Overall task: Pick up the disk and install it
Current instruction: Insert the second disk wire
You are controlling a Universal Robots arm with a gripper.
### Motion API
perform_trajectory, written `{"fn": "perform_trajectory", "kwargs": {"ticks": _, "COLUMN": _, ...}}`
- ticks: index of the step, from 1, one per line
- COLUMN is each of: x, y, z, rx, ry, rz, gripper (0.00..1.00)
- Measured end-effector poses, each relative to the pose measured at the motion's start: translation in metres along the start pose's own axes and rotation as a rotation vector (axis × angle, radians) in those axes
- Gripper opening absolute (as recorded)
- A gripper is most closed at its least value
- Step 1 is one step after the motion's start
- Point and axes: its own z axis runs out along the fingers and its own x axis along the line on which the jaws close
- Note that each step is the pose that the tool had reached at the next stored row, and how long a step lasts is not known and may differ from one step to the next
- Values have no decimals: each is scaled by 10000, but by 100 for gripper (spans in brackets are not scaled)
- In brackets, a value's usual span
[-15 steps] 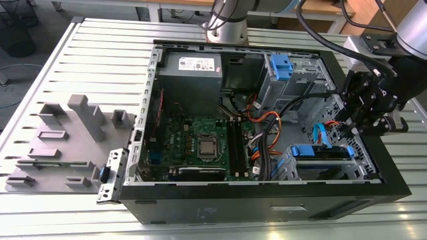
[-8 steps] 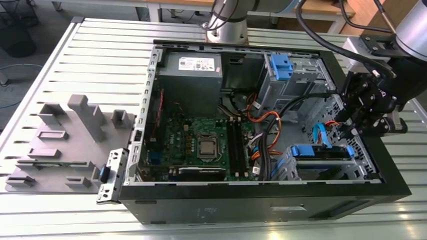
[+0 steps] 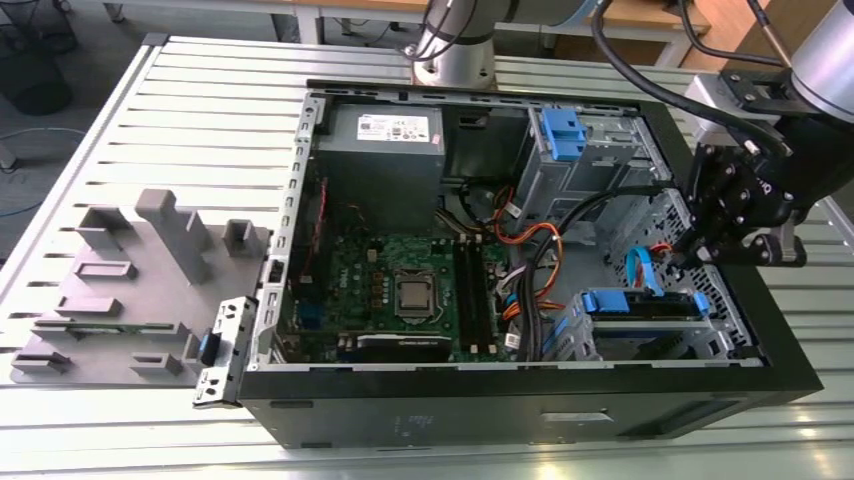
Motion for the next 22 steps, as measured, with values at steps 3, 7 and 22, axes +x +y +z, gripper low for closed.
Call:
{"fn": "perform_trajectory", "kwargs": {"ticks": 3, "x": 0, "y": 0, "z": 1, "rx": 0, "ry": 0, "rz": 0, "gripper": 16}}
{"fn": "perform_trajectory", "kwargs": {"ticks": 7, "x": 0, "y": 0, "z": 2, "rx": 0, "ry": 0, "rz": 0, "gripper": 16}}
{"fn": "perform_trajectory", "kwargs": {"ticks": 22, "x": 7, "y": 1, "z": -53, "rx": 8, "ry": -7, "rz": -1, "gripper": 16}}
